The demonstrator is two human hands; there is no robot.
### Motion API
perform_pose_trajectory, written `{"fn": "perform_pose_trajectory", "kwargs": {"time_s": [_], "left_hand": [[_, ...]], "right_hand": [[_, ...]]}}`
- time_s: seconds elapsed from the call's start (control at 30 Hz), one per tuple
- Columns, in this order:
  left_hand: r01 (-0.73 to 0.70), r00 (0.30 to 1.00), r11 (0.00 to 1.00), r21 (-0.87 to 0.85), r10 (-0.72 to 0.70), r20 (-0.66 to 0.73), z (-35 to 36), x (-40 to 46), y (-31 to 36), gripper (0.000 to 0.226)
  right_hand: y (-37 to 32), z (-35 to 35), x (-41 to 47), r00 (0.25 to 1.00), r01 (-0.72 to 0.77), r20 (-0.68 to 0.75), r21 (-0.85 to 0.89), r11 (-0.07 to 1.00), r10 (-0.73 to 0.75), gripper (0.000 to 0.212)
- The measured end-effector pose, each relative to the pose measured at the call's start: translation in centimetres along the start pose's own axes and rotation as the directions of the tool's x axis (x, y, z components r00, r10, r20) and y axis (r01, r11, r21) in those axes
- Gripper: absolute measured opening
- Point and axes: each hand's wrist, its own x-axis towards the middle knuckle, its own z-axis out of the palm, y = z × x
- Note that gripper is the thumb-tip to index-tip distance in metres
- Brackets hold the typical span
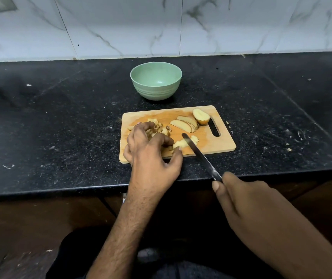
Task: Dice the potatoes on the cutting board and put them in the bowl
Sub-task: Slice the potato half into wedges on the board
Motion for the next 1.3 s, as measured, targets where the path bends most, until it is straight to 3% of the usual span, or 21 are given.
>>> {"fn": "perform_pose_trajectory", "kwargs": {"time_s": [0.23, 0.9, 1.07, 1.3], "left_hand": [[0.036, 0.999, 0.999, -0.015, -0.036, 0.023, -0.3, 0.1, 0.2, 0.007], [-0.054, 0.999, 0.996, 0.066, 0.054, 0.001, -0.2, -0.2, 0.3, 0.007], [-0.097, 0.993, 0.984, 0.152, 0.086, 0.079, -0.5, 0.0, 0.6, 0.009], [-0.101, 0.991, 0.987, 0.122, 0.088, 0.104, -0.8, 0.5, 0.1, 0.011]], "right_hand": [[-0.5, 0.7, 0.9, 0.997, 0.062, -0.049, -0.017, 0.998, -0.063, 0.037], [-2.2, 0.7, 1.0, 0.997, 0.066, 0.041, -0.06, 0.996, -0.063, 0.03], [-2.6, 1.4, 1.4, 0.999, 0.048, 0.029, -0.113, 0.992, -0.045, 0.028], [-3.1, 1.5, 2.3, 0.998, 0.031, 0.051, -0.159, 0.987, -0.023, 0.024]]}}
